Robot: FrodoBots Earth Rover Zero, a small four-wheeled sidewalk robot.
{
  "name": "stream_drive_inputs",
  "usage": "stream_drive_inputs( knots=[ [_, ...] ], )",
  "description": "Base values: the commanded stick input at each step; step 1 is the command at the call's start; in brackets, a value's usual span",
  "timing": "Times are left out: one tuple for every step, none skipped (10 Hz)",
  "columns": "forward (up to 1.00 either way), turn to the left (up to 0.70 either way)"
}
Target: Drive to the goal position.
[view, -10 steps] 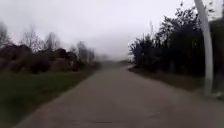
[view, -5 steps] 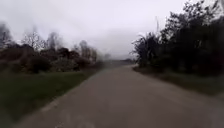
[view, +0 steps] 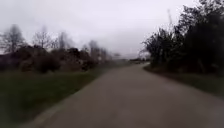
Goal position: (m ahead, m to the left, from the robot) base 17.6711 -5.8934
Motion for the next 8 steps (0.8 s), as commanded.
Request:
stream_drive_inputs(
  knots=[
    [0.85, 0.00],
    [0.85, 0.00],
    [0.85, 0.00],
    [0.85, 0.00],
    [0.85, 0.00],
    [0.85, 0.00],
    [0.82, 0.00],
    [0.66, 0.00]
  ],
)
